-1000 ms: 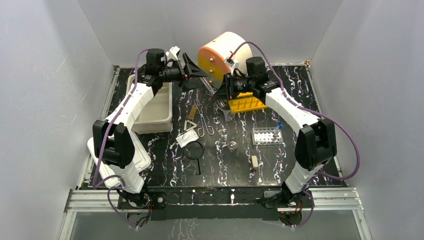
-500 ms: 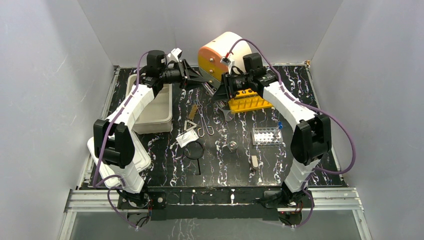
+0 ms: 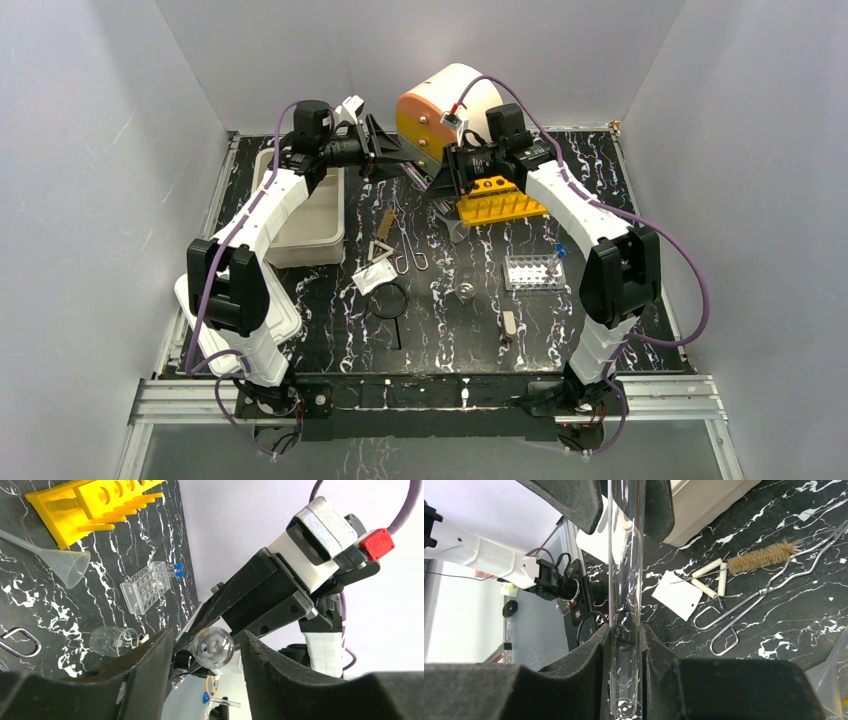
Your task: Organize the chemistry lab equipment
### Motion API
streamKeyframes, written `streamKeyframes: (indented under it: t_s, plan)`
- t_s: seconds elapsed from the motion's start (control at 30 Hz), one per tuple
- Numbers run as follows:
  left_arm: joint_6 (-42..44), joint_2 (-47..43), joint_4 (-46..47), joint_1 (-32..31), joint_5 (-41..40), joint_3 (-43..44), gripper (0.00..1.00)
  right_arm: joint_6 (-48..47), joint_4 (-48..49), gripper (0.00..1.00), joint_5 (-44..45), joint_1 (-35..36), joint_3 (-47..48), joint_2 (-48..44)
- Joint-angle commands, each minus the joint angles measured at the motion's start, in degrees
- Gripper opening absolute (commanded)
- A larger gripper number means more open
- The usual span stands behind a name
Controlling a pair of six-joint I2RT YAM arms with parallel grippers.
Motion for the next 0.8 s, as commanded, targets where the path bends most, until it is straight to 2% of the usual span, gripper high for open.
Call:
streamKeyframes:
  t_s: [0.0,0.07,0.27,0.47,0.63,0.7,0.73,0.77]
  plan:
    - [-0.4,-1.3,0.5,0.2,1.2,1.0,0.55,-1.1,0.2,0.28,-3.4,0.0,3.4,0.6]
    - [-0.7,-1.0,1.2,0.2,1.1,1.0,0.54,-1.2,0.1,0.27,-3.6,0.0,3.4,0.6]
    - [-0.5,-1.0,1.1,0.2,0.8,0.9,0.41,-1.6,-0.8,0.28,-4.5,0.0,3.8,1.1]
    - [-0.4,-1.2,1.8,0.2,0.9,0.4,0.2,-2.8,-2.6,0.28,-3.9,0.0,5.3,1.7]
    - [-1.0,-2.5,3.1,0.2,-0.2,-0.3,0.11,2.8,2.5,0.32,-2.4,0.0,4.7,1.4]
    - [-3.3,-3.5,4.4,0.2,-1.1,-1.0,0.1,11.4,10.7,0.48,-1.1,-0.5,0.0,-0.7]
    - [-4.5,-3.3,6.6,0.2,-1.2,-0.6,0.1,19.9,20.5,0.7,0.3,-1.1,-4.8,-3.7]
    - [-5.4,-3.0,7.0,0.2,-1.2,-0.3,0.09,24.0,27.6,0.78,2.0,-1.3,-8.7,-5.5]
